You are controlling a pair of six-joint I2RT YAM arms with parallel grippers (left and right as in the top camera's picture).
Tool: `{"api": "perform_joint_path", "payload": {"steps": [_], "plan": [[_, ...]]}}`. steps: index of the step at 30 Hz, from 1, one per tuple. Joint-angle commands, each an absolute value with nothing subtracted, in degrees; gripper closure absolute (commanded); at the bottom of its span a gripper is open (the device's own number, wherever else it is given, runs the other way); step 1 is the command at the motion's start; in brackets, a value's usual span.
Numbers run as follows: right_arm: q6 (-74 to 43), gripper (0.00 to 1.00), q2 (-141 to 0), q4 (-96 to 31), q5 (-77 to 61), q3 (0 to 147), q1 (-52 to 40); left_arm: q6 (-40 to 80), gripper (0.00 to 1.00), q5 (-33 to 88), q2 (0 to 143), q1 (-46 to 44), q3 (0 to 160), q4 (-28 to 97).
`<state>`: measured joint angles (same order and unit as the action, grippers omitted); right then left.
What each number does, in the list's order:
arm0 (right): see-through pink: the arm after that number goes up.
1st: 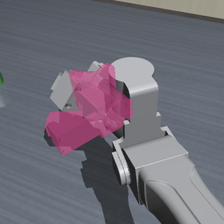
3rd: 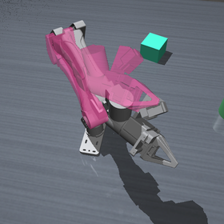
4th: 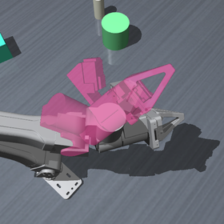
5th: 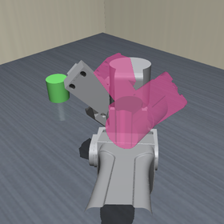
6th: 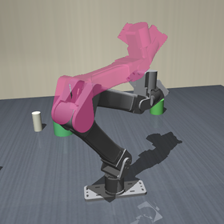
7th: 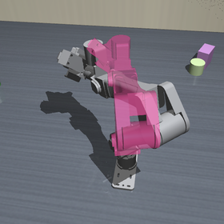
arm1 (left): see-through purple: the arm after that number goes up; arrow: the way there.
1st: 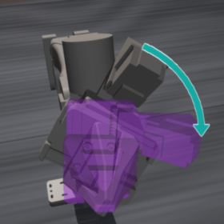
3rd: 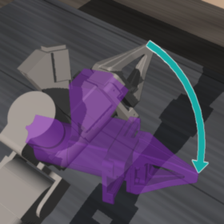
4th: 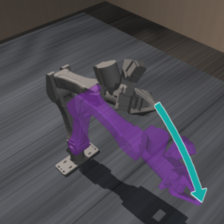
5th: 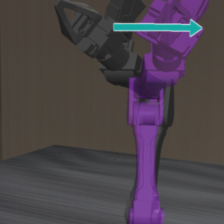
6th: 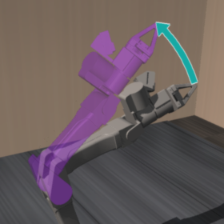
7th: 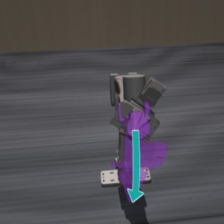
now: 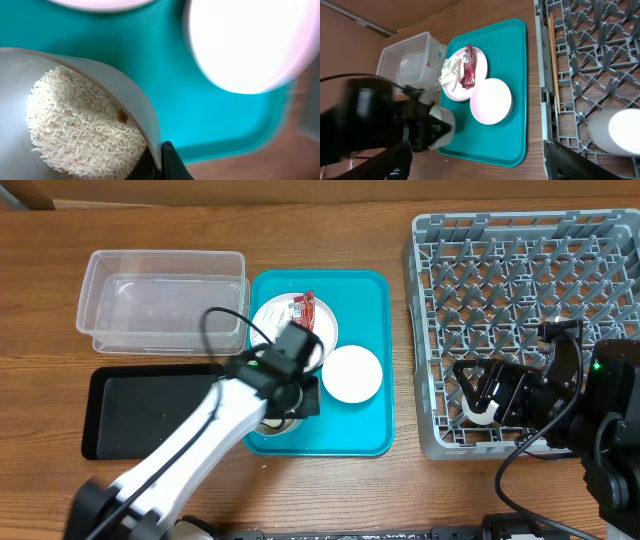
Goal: Sort waste into correct bins and load items into the dishwasher
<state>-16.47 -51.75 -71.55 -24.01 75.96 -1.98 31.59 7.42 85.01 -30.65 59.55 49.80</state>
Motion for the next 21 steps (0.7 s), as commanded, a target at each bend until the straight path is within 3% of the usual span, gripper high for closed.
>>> {"api": "perform_joint_path", "payload": {"steps": [1,11,16,21], "plan": [[-16.03,0.13,-51.48,-71.18,-24.51,76.90,-2.31,31.66,0.96,14.35,77.87,-24.60,61.63,52.01],[-16.01,0.13,-51.48,-71.13,-24.47,76.90,-2.31,13.47,0.96,44.93,76.60,4.84,60.73,59.16],[-16.03,0.13,-51.48,-71.18,-24.51,76.90,-2.31,3.01,0.96,56.16,82.13,19.33,60.42,62.35],[-16.01,0.12,-51.48,-71.18,-24.47,76.90,-2.31,-6.28,0.96,64.69,91.29,27.53,60.42,65.56]]}}
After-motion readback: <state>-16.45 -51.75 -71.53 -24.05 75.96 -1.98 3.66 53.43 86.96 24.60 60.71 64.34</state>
